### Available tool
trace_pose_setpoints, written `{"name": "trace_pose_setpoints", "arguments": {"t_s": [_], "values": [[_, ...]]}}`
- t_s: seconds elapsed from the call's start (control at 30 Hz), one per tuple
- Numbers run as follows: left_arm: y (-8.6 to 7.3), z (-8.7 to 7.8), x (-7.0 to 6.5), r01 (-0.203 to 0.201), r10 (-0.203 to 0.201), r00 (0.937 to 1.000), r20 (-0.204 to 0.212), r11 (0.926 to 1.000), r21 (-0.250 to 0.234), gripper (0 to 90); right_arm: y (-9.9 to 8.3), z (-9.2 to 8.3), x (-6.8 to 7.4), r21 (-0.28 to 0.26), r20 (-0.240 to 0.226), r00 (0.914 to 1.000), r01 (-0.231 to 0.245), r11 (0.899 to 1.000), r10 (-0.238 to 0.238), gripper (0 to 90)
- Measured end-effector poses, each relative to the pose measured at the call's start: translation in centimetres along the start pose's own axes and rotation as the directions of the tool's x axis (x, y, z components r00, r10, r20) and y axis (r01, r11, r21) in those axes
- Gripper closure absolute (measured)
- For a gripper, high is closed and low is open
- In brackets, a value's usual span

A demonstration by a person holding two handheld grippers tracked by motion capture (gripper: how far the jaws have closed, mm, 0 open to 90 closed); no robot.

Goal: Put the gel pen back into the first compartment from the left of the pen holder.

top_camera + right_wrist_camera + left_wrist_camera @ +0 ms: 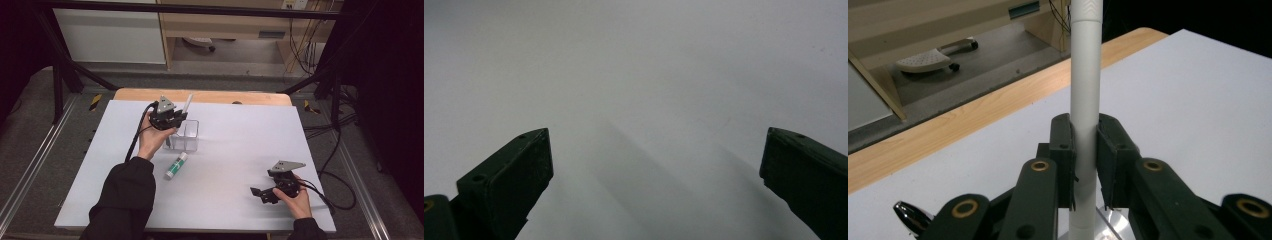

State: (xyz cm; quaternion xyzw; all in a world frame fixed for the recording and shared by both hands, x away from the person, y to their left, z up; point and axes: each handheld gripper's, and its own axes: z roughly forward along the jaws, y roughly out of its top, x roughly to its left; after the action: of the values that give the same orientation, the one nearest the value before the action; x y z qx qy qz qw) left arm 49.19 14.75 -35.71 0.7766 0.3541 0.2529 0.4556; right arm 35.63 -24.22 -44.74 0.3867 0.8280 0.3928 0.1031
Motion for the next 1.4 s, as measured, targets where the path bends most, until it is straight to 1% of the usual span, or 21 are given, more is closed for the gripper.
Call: {"name": "trace_pose_setpoints", "arguments": {"t_s": [0.07, 0.17, 0.23, 0.4, 0.53, 0.6, 0.67, 0.77, 0.93, 1.03, 1.13, 1.2, 1.23, 1.4], "values": [[-0.4, 0.1, 0.1, 0.007, -0.007, 1.0, 0.001, 1.0, 0.004, 77.7, 0.0, 0.0, 0.0, 0.0, 0.0, 1.0, 0.001, 1.0, -0.001, 1.6], [-0.7, 0.2, 0.1, 0.004, -0.004, 1.0, 0.006, 0.9997, 0.026, 77.7, 0.0, 0.0, 0.0, 0.004, -0.002, 1.0, -0.002, 1.0, 0.002, 1.6], [-1.0, 0.3, 0.1, 0.016, -0.016, 0.9998, 0.008, 0.9998, 0.014, 77.7, 0.0, 0.0, 0.0, 0.005, -0.002, 1.0, -0.004, 1.0, 0.004, 1.6], [-1.8, 0.6, 0.0, 0.022, -0.022, 0.9997, 0.011, 0.9992, 0.033, 77.7, 0.0, 0.0, 0.0, 0.003, -0.003, 1.0, -0.003, 1.0, 0.003, 1.6], [-2.2, 0.7, 0.0, 0.017, -0.018, 0.9998, 0.011, 0.9982, 0.057, 77.7, 0.0, 0.0, 0.0, 0.005, -0.003, 1.0, 0.001, 1.0, -0.001, 1.6], [-2.4, 0.7, -0.1, 0.023, -0.024, 0.9997, 0.01, 0.9981, 0.057, 77.6, 0.0, 0.0, 0.0, 0.004, -0.003, 1.0, 0.002, 1.0, -0.002, 1.6], [-2.6, 0.7, -0.1, 0.023, -0.024, 0.9997, 0.01, 0.9976, 0.065, 77.6, 0.0, 0.0, 0.0, 0.004, -0.002, 1.0, -0.001, 1.0, 0.001, 1.6], [-2.9, 0.8, 0.1, 0.033, -0.034, 0.9994, 0.008, 0.9962, 0.081, 77.6, 0.0, 0.0, 0.0, 0.006, -0.003, 1.0, 0.0, 1.0, 0.0, 1.6], [-3.0, 0.9, 0.1, 0.022, -0.023, 0.9997, 0.004, 0.9938, 0.109, 76.8, 0.0, 0.0, 0.0, 0.005, -0.003, 1.0, 0.0, 1.0, 0.0, 1.6], [-2.9, 0.8, 0.0, 0.032, -0.034, 0.9994, 0.013, 0.994, 0.105, 69.6, 0.0, 0.0, 0.1, 0.007, -0.005, 1.0, 0.0, 1.0, 0.0, 1.6], [-2.7, 0.3, -0.1, 0.013, -0.014, 0.9998, 0.011, 0.9945, 0.104, 61.1, 0.0, 0.0, 0.1, 0.006, -0.005, 1.0, 0.0, 1.0, 0.0, 1.6], [-2.5, -0.2, 0.0, 0.003, -0.004, 1.0, 0.007, 0.9948, 0.102, 58.7, 0.0, 0.0, 0.1, 0.008, -0.007, 1.0, -0.002, 1.0, 0.002, 1.6], [-2.4, -0.5, 0.0, 0.0, 0.0, 1.0, 0.005, 0.9949, 0.101, 55.6, 0.0, 0.0, 0.1, 0.008, -0.007, 1.0, -0.001, 1.0, 0.001, 1.6], [-1.9, -2.3, 0.1, -0.011, 0.009, 0.9998, 0.017, 0.9942, 0.107, 44.5, 0.0, 0.0, 0.1, 0.009, -0.006, 1.0, -0.002, 1.0, 0.002, 1.6]]}}
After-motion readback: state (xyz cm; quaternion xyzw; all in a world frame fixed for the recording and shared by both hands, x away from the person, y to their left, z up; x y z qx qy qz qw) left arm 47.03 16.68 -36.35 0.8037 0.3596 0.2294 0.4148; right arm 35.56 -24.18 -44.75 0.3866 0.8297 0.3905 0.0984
